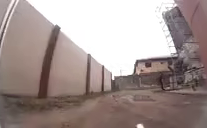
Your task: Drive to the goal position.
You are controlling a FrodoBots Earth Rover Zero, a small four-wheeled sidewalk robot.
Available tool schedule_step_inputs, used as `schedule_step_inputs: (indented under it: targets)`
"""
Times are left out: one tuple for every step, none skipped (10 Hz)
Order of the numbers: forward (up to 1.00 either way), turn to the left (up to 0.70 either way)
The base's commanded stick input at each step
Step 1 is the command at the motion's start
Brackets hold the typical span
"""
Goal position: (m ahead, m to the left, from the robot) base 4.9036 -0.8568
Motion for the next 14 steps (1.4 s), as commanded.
schedule_step_inputs:
  targets:
    - [0.00, -0.13]
    - [0.00, -0.80]
    - [0.00, -1.00]
    - [0.00, -1.00]
    - [0.00, -0.99]
    - [0.00, -0.50]
    - [0.00, 0.00]
    - [0.00, 0.00]
    - [0.00, 0.00]
    - [0.02, 0.00]
    - [0.09, 0.00]
    - [1.00, 0.00]
    - [1.00, 0.00]
    - [1.00, 0.00]
